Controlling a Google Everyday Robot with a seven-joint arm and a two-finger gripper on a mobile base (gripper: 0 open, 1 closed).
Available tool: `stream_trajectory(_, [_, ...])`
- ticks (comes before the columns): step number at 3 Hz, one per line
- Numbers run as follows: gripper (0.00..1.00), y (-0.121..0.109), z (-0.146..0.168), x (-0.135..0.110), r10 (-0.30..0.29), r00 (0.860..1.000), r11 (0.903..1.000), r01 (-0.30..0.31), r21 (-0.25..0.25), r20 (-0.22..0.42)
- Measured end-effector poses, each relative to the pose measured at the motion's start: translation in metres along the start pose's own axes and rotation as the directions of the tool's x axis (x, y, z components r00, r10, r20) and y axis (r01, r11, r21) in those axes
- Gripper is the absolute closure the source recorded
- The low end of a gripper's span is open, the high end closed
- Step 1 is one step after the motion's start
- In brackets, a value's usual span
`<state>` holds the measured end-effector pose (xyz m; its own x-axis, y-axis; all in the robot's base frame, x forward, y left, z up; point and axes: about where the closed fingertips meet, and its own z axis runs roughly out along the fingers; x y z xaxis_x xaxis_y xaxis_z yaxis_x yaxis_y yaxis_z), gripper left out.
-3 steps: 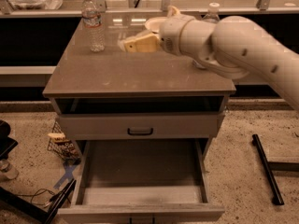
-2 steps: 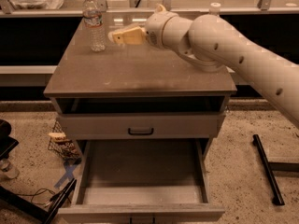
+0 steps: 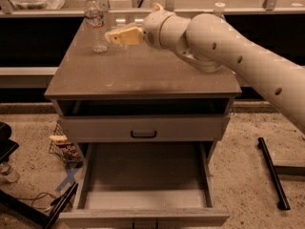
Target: Place water bottle into middle drawer
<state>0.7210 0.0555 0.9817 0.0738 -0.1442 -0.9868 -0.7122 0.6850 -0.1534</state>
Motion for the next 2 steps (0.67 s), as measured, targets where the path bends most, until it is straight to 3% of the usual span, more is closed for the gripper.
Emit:
stream_trajectory(1, [0.0,-0.016,0.029,0.011,0.034,0.999,0.9994,-0.034,0.005,0.001])
stream_trajectory(2, [0.0,-0.034,0.082,0.03,0.088,0.996,0.9961,-0.088,-0.009,0.0])
